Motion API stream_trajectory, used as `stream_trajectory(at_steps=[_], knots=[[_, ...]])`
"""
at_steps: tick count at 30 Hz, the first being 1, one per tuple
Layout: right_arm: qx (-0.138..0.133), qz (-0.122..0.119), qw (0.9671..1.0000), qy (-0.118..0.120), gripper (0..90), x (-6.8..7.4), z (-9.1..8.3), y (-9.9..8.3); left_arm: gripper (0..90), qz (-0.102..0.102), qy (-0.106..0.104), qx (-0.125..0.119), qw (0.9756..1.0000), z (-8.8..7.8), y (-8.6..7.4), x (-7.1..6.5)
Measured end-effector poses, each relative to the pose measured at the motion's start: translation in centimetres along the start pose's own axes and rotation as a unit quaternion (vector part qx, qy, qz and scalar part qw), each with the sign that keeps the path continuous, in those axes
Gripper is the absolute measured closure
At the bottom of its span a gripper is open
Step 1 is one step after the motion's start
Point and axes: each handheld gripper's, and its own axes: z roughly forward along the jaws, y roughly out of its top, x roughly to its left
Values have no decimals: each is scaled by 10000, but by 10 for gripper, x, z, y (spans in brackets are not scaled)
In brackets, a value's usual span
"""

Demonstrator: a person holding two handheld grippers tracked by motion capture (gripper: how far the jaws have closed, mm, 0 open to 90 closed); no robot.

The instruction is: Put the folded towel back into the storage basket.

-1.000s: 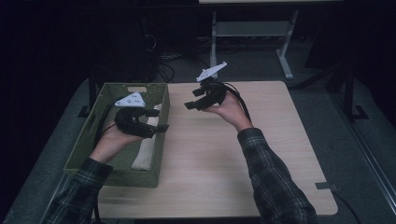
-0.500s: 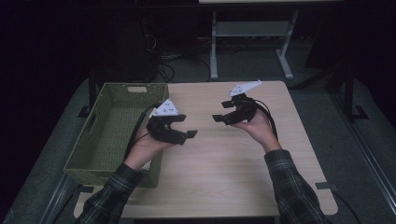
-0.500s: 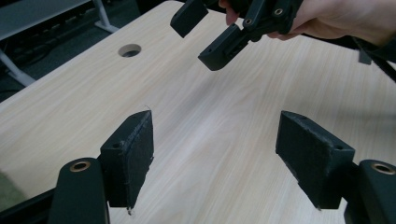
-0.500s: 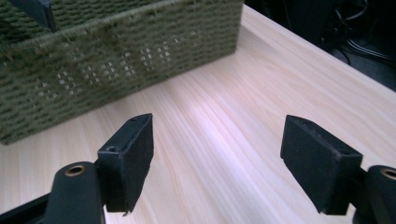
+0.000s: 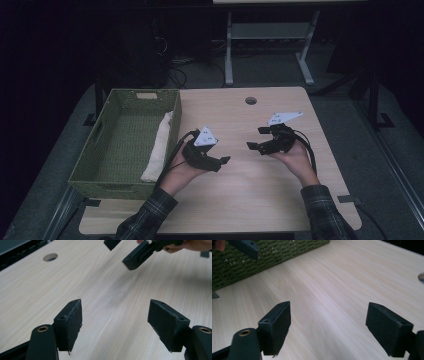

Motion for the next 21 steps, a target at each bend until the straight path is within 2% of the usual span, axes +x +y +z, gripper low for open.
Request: stream_trajectory(at_steps=[5, 6, 9, 11, 13, 17, 19, 20, 21], knots=[[84, 135, 9998, -109, 179, -1, -2, -27, 238, 6, -21, 38, 10000, 12, -14, -4], [115, 181, 9997, -115, 179, -1, -2, -31, 231, -64, -49, 23, 10000, 16, -19, -6], [172, 298, 9992, -188, 175, 0, -4, -48, 220, -108, -97, 62, 9999, 24, -30, -9], [206, 356, 9988, -253, 175, 0, -4, -61, 218, -112, -76, 154, 9998, 32, -40, -12], [343, 411, 9981, -318, 166, 2, -5, -71, 217, -33, -32, 214, 9998, 37, -48, -15], [475, 435, 9968, -481, 166, 4, -9, -86, 217, -57, -19, 251, 9997, 45, -60, -19], [531, 431, 9961, -551, 167, 5, -11, -94, 219, -75, 0, 372, 9993, 48, -65, -20], [554, 432, 9958, -584, 172, 5, -11, -96, 217, -7, 59, 388, 9992, 48, -65, -22], [524, 327, 9958, -672, 194, 6, -13, -98, 217, 35, 73, 366, 9993, 48, -65, -22]])
